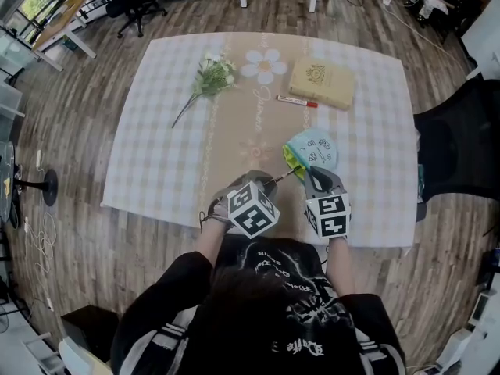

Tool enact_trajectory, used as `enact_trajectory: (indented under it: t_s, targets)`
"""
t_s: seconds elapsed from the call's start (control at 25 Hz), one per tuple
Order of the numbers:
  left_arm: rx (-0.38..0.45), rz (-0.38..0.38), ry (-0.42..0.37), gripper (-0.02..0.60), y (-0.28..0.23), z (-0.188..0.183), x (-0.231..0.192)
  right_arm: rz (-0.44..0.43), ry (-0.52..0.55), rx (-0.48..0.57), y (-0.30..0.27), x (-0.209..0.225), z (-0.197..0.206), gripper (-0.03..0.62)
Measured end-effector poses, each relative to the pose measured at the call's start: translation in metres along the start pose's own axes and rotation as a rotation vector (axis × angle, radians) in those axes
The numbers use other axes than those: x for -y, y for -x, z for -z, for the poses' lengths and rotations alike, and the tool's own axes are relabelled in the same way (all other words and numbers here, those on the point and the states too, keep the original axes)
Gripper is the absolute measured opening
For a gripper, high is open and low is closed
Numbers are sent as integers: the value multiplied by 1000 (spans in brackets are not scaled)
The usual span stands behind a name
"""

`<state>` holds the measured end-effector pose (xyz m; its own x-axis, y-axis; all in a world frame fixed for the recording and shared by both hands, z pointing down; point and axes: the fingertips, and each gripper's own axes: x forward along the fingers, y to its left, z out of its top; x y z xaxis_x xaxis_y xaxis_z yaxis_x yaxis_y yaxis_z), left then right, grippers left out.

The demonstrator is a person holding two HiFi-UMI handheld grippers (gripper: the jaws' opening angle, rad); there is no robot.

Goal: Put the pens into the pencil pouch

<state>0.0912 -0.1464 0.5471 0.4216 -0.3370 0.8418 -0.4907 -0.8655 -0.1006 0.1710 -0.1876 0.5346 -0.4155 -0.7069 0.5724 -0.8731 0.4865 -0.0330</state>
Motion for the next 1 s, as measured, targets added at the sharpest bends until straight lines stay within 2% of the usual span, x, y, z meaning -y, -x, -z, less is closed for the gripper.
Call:
enact_trajectory:
  t_s: [0.48,1.0]
  targets:
    - [22,7,-27,75,-12,-22,-2,-18,-5,4,0,-6,2,40]
    - [67,-37,-42,75,-19,-34,-14,-70,21,10,3,-26,-2,40]
